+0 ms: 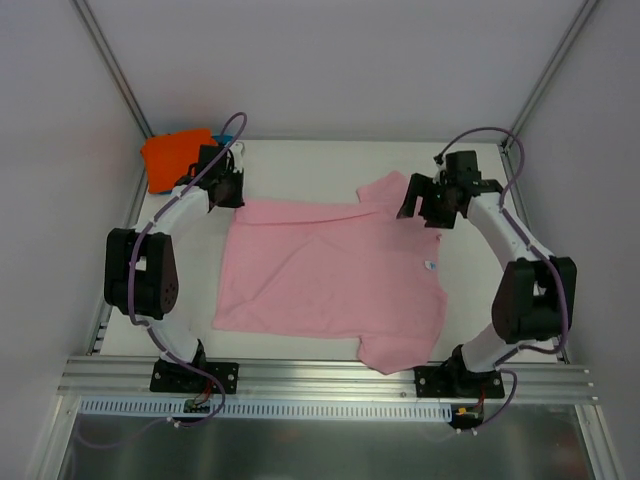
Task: Fold and stack the t-shirts
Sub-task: Grap the side of the flattened tshirt furthest away from the robot with both arms
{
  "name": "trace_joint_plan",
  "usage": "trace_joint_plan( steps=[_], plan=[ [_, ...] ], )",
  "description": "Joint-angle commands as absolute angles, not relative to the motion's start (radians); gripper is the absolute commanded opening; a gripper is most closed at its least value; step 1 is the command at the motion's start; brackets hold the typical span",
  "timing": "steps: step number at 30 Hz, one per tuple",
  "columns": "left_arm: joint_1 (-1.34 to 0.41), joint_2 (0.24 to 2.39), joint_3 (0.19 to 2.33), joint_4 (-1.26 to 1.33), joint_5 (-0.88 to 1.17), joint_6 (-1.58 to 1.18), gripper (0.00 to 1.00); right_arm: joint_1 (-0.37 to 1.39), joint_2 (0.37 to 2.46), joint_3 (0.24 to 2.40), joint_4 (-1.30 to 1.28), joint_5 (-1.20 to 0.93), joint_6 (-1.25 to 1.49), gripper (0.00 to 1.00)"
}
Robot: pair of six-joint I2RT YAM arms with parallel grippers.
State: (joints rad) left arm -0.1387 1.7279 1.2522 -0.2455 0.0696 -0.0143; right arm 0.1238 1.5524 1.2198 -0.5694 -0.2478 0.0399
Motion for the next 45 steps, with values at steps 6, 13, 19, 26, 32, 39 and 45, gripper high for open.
trace_joint_plan(
  steps=[6, 13, 19, 26, 32, 39, 45],
  plan=[
    [-0.178, 1.681, 1.269, -0.253, 0.13, -0.057, 0.0, 0.063, 2.012, 1.682, -0.385, -0.397, 0.113, 0.86],
    [-0.209, 1.66, 1.226, -0.209, 0.188, -0.054, 0.0, 0.037, 2.287, 1.92, -0.262, -0.576, 0.17, 0.85],
    [-0.213, 1.628, 1.169, -0.135, 0.239, -0.038, 0.0, 0.012, 2.37, 1.988, -0.17, -0.612, 0.198, 0.85],
    [-0.216, 1.624, 1.16, -0.126, 0.258, -0.037, 0.0, -0.035, 2.416, 2.014, -0.092, -0.626, 0.253, 0.85],
    [-0.221, 1.631, 1.161, -0.124, 0.253, -0.038, 0.0, -0.066, 2.477, 2.055, -0.101, -0.635, 0.265, 0.85],
    [-0.225, 1.637, 1.163, -0.127, 0.242, -0.035, 0.0, -0.077, 2.534, 2.066, -0.089, -0.679, 0.33, 0.85],
    [-0.227, 1.638, 1.161, -0.124, 0.244, -0.041, 0.0, -0.075, 2.533, 2.072, -0.123, -0.713, 0.342, 0.85]
  ],
)
